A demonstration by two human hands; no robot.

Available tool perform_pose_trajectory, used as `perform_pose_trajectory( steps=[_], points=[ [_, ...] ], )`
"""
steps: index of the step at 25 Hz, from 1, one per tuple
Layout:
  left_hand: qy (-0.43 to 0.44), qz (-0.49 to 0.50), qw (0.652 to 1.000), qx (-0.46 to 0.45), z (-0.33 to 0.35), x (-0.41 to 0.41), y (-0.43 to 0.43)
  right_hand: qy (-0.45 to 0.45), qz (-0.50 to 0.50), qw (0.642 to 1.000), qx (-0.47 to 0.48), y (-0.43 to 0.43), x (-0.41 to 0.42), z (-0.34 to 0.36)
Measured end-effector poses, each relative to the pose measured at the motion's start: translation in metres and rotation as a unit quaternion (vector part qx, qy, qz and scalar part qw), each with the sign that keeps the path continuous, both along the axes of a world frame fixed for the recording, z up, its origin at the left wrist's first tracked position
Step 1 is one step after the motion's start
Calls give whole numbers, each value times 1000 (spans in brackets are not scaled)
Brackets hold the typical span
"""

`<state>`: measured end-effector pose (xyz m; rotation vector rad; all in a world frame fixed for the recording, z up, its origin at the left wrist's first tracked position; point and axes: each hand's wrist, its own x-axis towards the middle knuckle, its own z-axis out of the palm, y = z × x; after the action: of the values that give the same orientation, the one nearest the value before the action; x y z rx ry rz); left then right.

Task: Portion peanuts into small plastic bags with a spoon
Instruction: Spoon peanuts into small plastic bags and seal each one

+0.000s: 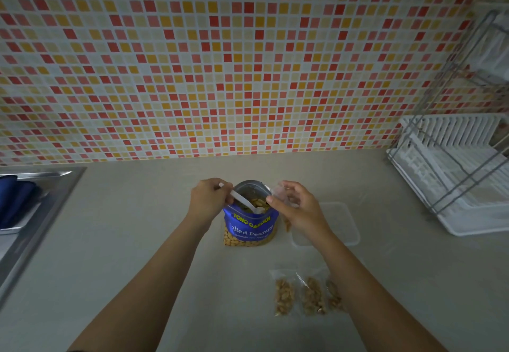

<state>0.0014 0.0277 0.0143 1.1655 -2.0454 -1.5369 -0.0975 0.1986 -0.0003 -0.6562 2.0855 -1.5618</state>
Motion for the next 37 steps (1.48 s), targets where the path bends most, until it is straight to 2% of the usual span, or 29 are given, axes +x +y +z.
perform_pose_trajectory(
  steps=[3, 8, 12, 16, 22, 25, 28, 30, 31, 32, 34, 36, 37],
  points=[
    [10, -9, 999, 39, 1, -2, 4, -11, 0, 1000, 1, 1, -2, -1],
    [51, 90, 982, 159, -1, -1, 0, -18, 5, 1000, -2, 2, -4, -2],
    [85, 132, 964, 214, -1, 3, -7, -35, -28, 999, -24, 2, -10, -4],
    [99, 173, 953, 227, -2, 11, -18, 41, -54, 998, 5, 4, -12, 2],
    [120, 199, 950, 207, 12, 18, -33, 237, 16, 964, 121, -1, -2, 9],
    [141, 186, 954, 187, 29, 18, -36, 248, 13, 960, 129, -11, 4, 8],
    [143, 142, 971, 128, 42, 16, -29, 236, -8, 967, 97, -19, 12, 8],
    [143, 82, 986, 21, 51, 18, -17, 226, -19, 971, 77, -24, 15, 7],
    [145, 27, 987, -63, 56, 20, -9, 218, -23, 973, 67, -26, 17, 6],
    [143, -41, 976, -160, 62, 23, 1, 210, -28, 976, 56, -27, 18, 6],
    [142, -150, 923, -325, 70, 29, 15, 199, -48, 978, 34, -29, 18, 6],
    [169, -154, 890, -394, 76, 32, 15, 179, -60, 982, 15, -29, 19, 9],
    [193, -116, 893, -389, 78, 32, 11, 167, -60, 984, 6, -27, 19, 10]
  ],
)
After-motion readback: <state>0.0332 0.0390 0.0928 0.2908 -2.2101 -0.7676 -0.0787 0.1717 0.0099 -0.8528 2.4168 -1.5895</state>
